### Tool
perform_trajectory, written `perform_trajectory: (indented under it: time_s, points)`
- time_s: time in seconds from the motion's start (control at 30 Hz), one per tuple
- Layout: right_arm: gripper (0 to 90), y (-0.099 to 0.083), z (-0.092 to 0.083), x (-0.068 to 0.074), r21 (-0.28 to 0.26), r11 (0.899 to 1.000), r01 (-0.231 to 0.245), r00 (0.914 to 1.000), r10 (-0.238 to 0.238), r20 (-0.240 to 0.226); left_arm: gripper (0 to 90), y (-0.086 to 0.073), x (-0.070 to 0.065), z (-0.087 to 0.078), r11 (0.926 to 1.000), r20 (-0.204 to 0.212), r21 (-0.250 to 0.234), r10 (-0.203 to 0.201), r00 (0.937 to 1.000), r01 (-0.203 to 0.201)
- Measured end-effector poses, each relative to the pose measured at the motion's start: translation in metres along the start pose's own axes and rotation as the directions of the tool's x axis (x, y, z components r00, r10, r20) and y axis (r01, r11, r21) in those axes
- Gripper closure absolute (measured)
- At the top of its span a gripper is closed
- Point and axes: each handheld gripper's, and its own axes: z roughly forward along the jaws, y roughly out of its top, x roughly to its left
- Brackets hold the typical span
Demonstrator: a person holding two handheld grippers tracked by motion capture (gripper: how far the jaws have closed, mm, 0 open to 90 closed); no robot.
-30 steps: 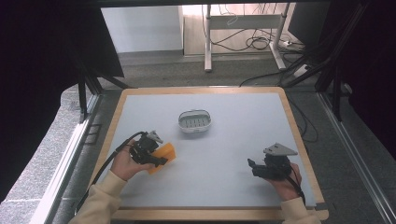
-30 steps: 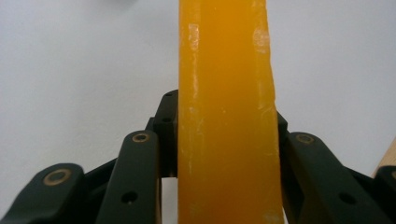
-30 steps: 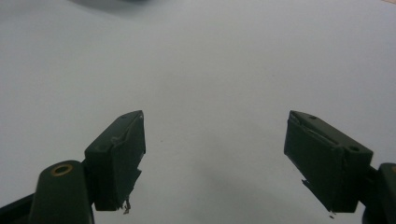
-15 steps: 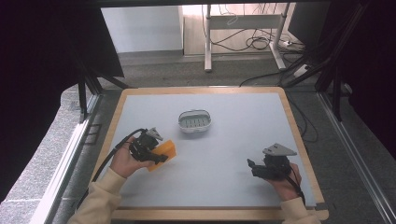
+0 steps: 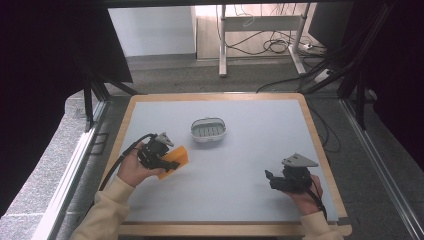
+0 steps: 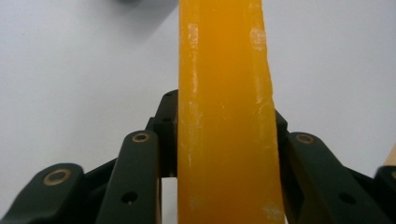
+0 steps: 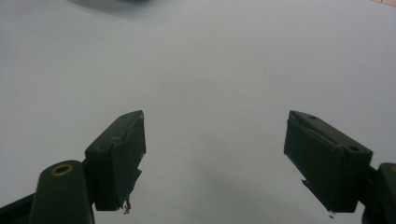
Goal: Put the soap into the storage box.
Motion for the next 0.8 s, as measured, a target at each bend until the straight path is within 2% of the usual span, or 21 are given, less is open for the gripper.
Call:
perform_trajectory:
  time_s: [0.2,0.8]
  points:
    - [21.0,0.0,0.0,0.0,0.004,1.0,-0.001,1.0,0.001,0.001,62.0,0.002,0.003,-0.002,1.0,-0.004,-0.006,-0.003,1.0,0.003]
    - [21.1,-0.001,0.001,-0.001,0.01,1.0,-0.004,1.0,0.003,0.006,62.0,0.014,0.006,-0.009,0.9995,-0.005,-0.024,0.022,0.9997,-0.022]
